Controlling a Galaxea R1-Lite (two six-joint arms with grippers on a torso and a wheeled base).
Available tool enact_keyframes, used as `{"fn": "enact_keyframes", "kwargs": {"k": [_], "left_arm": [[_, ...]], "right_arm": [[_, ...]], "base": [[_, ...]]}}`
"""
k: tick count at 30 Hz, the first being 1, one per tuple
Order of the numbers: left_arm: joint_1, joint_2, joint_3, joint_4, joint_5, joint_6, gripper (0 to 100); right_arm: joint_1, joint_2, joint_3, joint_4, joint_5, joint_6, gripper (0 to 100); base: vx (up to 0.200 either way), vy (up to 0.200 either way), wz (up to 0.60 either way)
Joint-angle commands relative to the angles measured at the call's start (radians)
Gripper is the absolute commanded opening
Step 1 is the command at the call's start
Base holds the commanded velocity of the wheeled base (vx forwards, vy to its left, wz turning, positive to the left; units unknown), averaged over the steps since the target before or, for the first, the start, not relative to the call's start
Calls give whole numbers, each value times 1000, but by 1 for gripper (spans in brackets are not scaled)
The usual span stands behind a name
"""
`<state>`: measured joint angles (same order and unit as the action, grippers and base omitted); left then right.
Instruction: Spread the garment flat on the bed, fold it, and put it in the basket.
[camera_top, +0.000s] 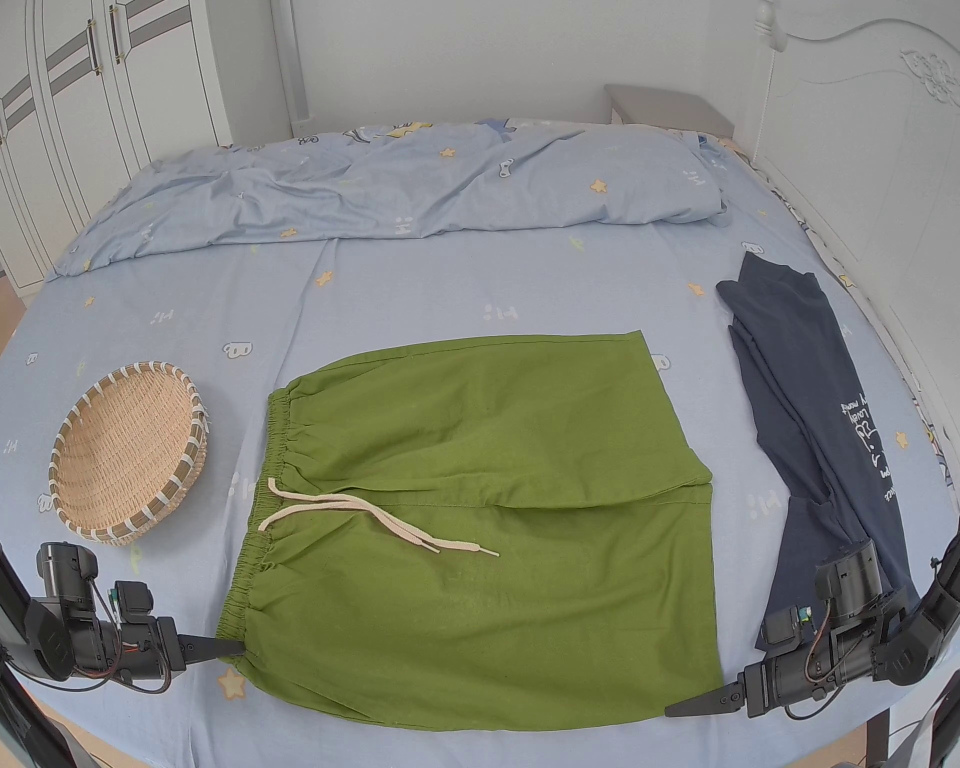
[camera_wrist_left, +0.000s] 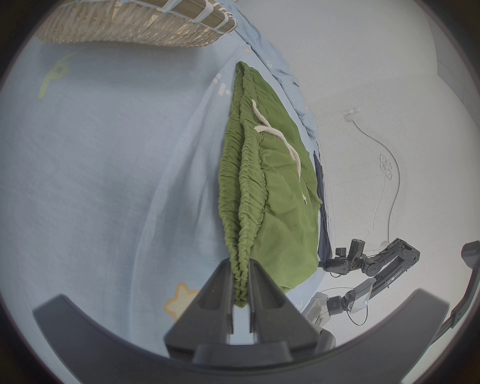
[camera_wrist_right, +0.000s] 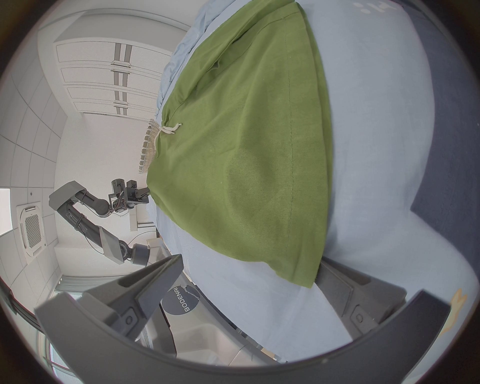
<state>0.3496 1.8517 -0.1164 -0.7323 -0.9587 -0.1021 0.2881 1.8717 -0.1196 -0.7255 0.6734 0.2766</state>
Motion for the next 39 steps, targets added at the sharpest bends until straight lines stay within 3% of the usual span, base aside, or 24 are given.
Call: {"fn": "enact_keyframes", "kwargs": {"k": [1, 8, 9, 21, 33, 39], "left_arm": [[0, -2, 4, 1, 0, -1, 0], [3, -2, 7, 1, 0, -1, 0], [3, -2, 7, 1, 0, -1, 0], [6, 0, 7, 1, 0, -1, 0], [45, -40, 40, 21, 6, -5, 0], [88, -52, 113, 24, 11, 2, 0]], "right_arm": [[-6, 40, 0, -12, -3, 3, 100], [-9, 44, 11, -23, -3, 9, 100], [-9, 44, 12, -23, -3, 9, 0], [-63, 44, 37, -26, -5, -4, 0], [-38, -13, 113, -23, -9, 0, 0], [-49, -29, 120, 86, -9, -27, 0]], "base": [[0, 0, 0], [0, 0, 0], [0, 0, 0], [0, 0, 0], [0, 0, 0], [0, 0, 0]]}}
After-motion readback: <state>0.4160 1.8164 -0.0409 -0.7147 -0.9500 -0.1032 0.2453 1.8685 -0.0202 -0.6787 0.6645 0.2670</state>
